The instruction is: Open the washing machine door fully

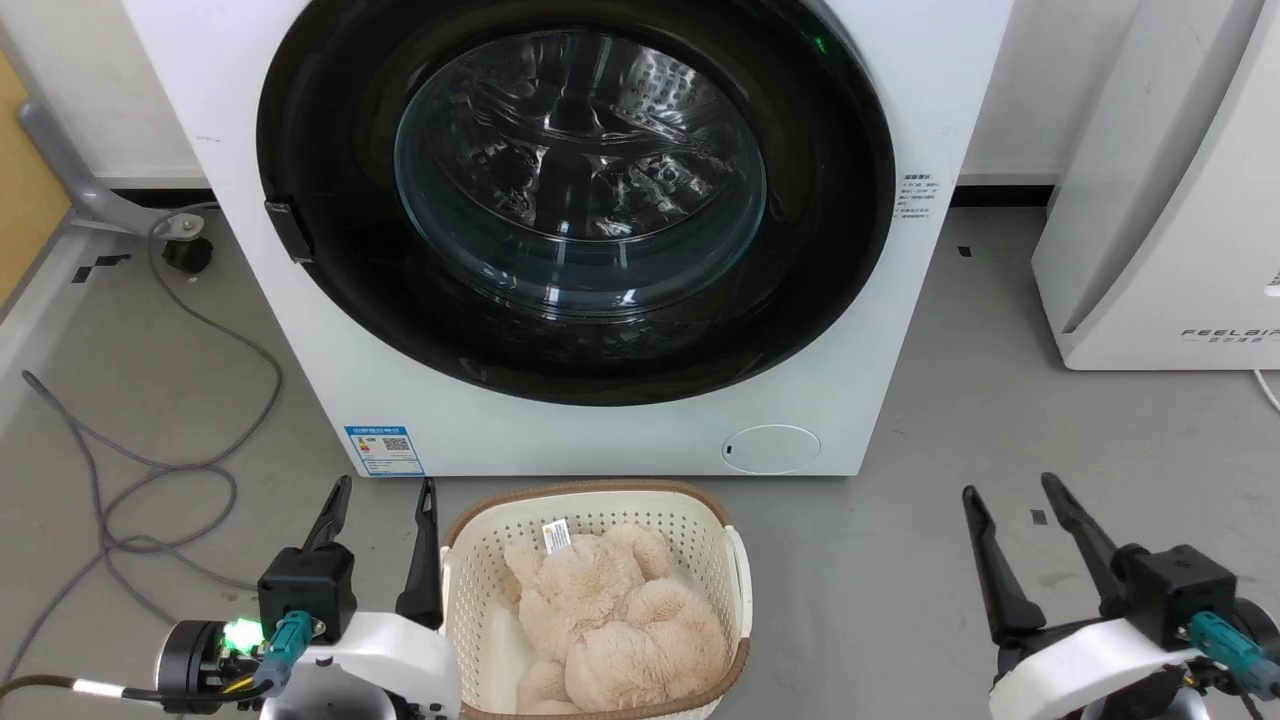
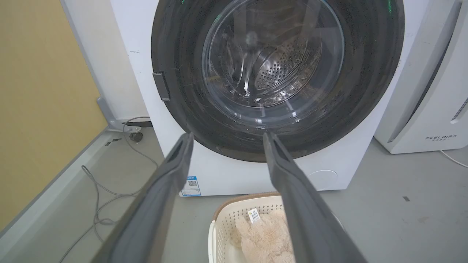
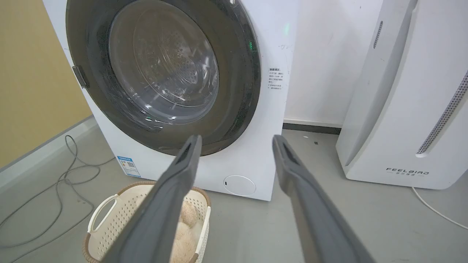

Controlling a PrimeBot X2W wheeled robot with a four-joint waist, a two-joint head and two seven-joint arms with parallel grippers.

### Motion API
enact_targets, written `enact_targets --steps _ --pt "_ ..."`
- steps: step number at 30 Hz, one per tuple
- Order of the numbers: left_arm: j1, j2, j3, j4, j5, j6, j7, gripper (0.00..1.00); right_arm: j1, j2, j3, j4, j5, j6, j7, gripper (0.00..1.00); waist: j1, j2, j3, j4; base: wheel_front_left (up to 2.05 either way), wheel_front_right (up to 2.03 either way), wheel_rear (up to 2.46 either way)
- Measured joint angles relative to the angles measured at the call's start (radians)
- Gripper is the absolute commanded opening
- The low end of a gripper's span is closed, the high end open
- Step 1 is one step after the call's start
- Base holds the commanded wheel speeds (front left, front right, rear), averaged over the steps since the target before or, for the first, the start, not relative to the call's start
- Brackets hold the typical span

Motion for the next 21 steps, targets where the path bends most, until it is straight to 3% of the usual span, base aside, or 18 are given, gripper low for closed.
enact_targets --steps 15,16,17,21 --pt "0.000 0.000 -0.007 -0.003 0.000 0.021 -0.028 1.00 0.000 0.000 -0.010 -0.027 0.075 0.000 -0.032 1.00 0.0000 0.0000 0.004 0.001 0.00 0.00 0.00" --pt "0.000 0.000 -0.008 -0.003 0.000 0.022 -0.030 1.00 0.000 0.000 -0.011 -0.029 0.079 0.000 -0.033 0.44 0.0000 0.0000 0.005 0.001 0.00 0.00 0.00" --pt "-0.001 0.000 -0.008 -0.003 0.000 0.026 -0.035 1.00 0.000 0.000 -0.012 -0.031 0.082 0.000 -0.036 0.00 0.0000 0.0000 0.005 0.001 0.00 0.00 0.00" --pt "-0.001 0.000 -0.011 -0.004 0.000 0.027 -0.039 1.00 0.000 0.000 -0.012 -0.039 0.115 0.000 -0.044 0.00 0.0000 0.0000 0.006 0.002 0.00 0.00 0.00"
